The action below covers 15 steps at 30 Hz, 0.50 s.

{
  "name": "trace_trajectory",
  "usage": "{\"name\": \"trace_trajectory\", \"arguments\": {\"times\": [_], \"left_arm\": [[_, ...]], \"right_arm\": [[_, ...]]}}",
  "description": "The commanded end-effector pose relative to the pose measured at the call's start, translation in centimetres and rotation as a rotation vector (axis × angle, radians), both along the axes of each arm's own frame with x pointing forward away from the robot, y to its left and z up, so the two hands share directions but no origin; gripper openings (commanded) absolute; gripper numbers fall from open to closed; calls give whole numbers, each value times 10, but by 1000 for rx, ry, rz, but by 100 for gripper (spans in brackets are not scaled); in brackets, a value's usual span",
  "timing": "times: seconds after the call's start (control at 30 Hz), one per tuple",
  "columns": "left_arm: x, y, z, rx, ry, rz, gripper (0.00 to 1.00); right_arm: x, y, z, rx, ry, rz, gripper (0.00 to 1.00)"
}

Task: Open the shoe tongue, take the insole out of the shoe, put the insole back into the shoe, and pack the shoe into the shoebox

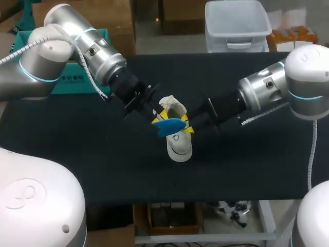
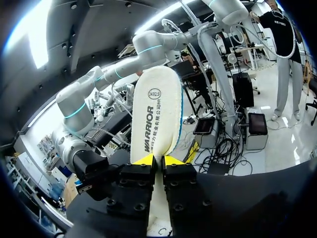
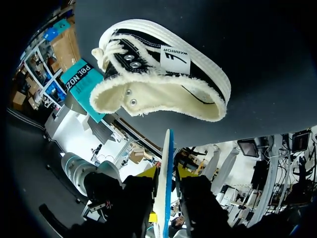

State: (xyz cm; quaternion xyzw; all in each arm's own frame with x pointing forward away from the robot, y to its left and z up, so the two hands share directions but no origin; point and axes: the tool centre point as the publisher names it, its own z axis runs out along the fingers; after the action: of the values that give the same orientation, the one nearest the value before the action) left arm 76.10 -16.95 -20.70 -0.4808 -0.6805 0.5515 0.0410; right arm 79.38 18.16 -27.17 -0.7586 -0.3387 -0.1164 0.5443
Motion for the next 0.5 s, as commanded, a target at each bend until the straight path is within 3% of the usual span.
{"name": "trace_trajectory", "arguments": {"times": [0.03, 0.1, 0.23, 0.37, 0.4, 0.43, 0.47, 0.5], "left_arm": [[-3, 0, -3, -14, -4, 10, 0], [-3, -1, -4, -20, -4, 13, 0], [-3, -3, -6, -20, -5, 17, 0], [-1, -4, -7, 14, 33, 0, 0], [0, -4, -7, 32, 47, -11, 24], [1, -3, -7, 41, 58, -15, 66], [3, -2, -6, 50, 70, -15, 91], [5, -1, -5, 62, 85, -19, 96]], "right_arm": [[-1, 0, -1, 4, 3, -1, 13], [-2, 0, -1, 6, 7, -3, 0], [-4, 0, -1, 7, 7, -3, 0], [-6, -2, -1, 8, 8, 0, 0], [-6, -3, -1, 8, 7, -1, 0], [-8, -4, -1, 8, 4, -3, 0], [-9, -5, -1, 8, -1, -7, 0], [-10, -7, -1, 7, -4, -11, 0]]}}
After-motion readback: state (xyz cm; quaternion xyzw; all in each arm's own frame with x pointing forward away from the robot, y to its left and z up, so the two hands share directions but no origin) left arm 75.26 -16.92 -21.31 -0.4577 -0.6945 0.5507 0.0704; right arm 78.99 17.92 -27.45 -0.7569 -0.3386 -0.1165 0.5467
